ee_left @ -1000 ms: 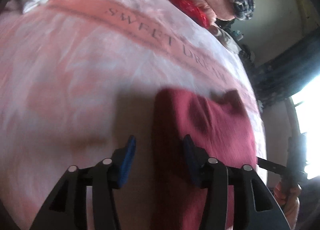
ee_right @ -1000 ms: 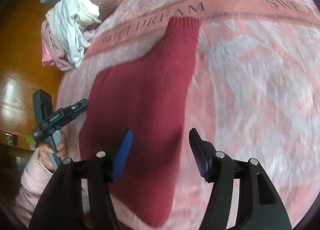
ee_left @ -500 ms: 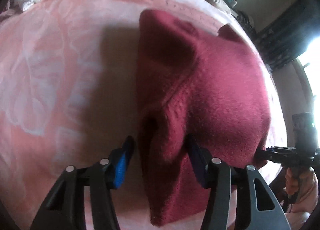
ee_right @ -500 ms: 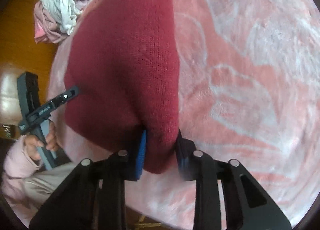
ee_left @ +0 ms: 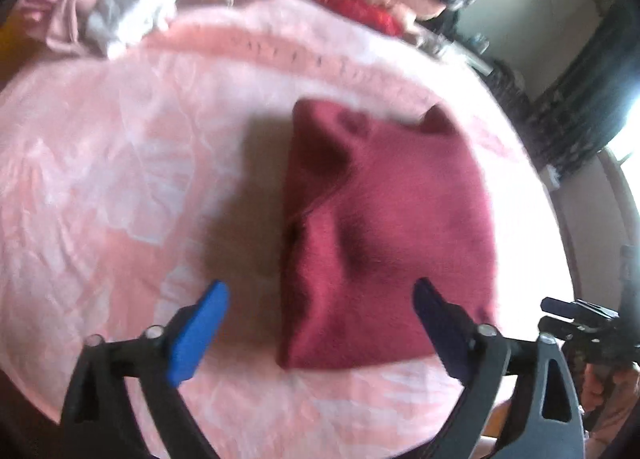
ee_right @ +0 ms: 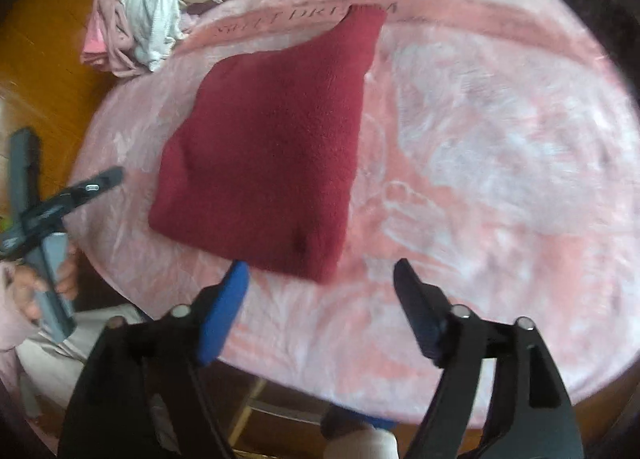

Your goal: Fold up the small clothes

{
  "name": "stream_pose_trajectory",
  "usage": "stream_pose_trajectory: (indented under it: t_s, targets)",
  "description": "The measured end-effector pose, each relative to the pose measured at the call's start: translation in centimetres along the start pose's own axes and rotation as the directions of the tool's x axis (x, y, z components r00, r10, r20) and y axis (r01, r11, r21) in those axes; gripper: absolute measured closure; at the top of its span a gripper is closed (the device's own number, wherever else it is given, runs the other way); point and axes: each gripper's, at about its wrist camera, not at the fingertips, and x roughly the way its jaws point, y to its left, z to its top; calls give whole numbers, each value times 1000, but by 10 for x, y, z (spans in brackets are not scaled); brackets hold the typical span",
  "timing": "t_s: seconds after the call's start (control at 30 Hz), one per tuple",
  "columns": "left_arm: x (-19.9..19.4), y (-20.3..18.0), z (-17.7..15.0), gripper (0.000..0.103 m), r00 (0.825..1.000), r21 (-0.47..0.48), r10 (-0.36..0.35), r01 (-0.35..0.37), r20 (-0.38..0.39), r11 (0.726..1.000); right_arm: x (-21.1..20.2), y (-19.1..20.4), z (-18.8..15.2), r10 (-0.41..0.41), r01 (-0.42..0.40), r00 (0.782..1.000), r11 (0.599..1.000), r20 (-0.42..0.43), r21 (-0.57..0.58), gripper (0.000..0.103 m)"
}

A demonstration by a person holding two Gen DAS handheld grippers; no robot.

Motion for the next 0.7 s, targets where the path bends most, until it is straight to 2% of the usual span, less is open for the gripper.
stream_pose_trajectory:
  t_s: [0.13, 0.2, 0.27, 0.4, 0.57, 0.7]
  targets:
    - [-32, -19, -15, 4, 999, 47, 30, -31, 14, 998, -23, 17, -22, -2, 0, 999, 999, 40, 37, 20]
    - [-39, -25, -27, 4, 996, 81, 84, -85, 12, 993, -31, 24, -35, -26, 21, 996, 998, 85, 53, 19]
    - [-43, -25, -37, 4, 992, 95, 126, -125, -7, 988, -34, 30, -43, -16, 7, 993, 997, 113, 72, 19]
    - [-46, -14, -60, 4, 990, 41, 139, -138, -22, 990, -32, 28, -58, 3, -17, 993, 992, 118, 125, 18]
    - [-50, -14, -78, 4, 988, 63, 154, -153, -10, 986, -37, 40, -68, -52, 37, 987, 995, 154, 94, 18]
    - [-53, -14, -87, 4, 984, 85, 176, -175, 1, 981, -32, 48, -76, -47, 36, 986, 997, 157, 74, 17]
